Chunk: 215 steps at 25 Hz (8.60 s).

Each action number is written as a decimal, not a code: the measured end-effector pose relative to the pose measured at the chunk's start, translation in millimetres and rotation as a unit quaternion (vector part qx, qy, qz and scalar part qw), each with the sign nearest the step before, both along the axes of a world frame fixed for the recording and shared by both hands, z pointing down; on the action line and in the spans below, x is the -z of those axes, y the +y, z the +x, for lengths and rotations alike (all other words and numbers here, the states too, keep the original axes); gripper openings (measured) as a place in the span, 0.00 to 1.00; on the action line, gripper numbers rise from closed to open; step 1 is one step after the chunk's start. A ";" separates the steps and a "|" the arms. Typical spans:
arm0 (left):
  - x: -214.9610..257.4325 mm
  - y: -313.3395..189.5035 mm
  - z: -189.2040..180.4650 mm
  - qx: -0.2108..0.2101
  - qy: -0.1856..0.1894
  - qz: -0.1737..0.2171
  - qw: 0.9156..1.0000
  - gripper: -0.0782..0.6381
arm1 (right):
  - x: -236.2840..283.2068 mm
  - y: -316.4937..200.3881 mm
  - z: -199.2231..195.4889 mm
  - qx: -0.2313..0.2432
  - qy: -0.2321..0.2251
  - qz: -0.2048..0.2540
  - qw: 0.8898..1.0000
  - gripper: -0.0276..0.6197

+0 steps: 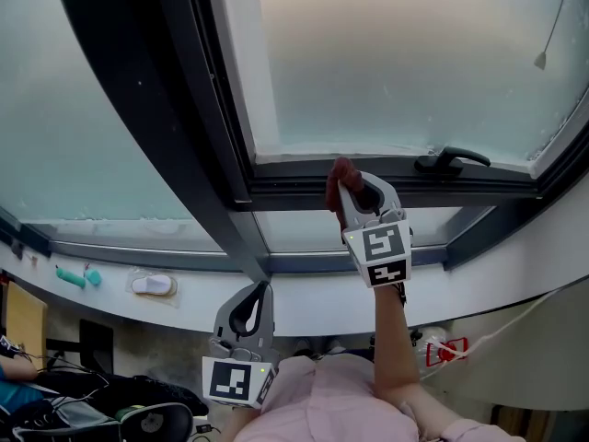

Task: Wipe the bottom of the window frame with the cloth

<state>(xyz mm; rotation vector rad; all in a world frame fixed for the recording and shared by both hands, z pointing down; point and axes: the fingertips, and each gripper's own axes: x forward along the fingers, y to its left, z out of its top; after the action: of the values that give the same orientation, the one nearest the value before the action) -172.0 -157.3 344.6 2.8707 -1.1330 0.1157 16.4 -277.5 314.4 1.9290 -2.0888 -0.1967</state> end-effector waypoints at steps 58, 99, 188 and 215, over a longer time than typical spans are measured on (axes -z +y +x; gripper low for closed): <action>6.5 23.9 79.9 -0.010 0.003 0.008 1.000 0.10 | -1.3 46.4 119.7 -0.041 -0.022 0.001 0.999 0.14; 7.6 23.5 118.4 -0.039 0.004 0.008 0.999 0.10 | -1.3 76.1 198.7 -0.093 -0.043 0.007 0.995 0.14; -1.2 -6.3 -59.9 0.047 -0.004 0.000 0.999 0.10 | -20.2 -19.0 -127.7 0.099 0.054 0.029 0.993 0.14; 3.7 9.7 -33.8 0.029 -0.007 0.005 1.000 0.10 | -21.3 8.2 -54.7 0.052 0.014 0.030 0.998 0.14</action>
<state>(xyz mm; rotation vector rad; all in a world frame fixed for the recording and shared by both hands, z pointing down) -205.8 -147.6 340.9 2.8477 -1.2225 0.1285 -38.2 -269.3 335.8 1.8408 -2.1905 -0.3084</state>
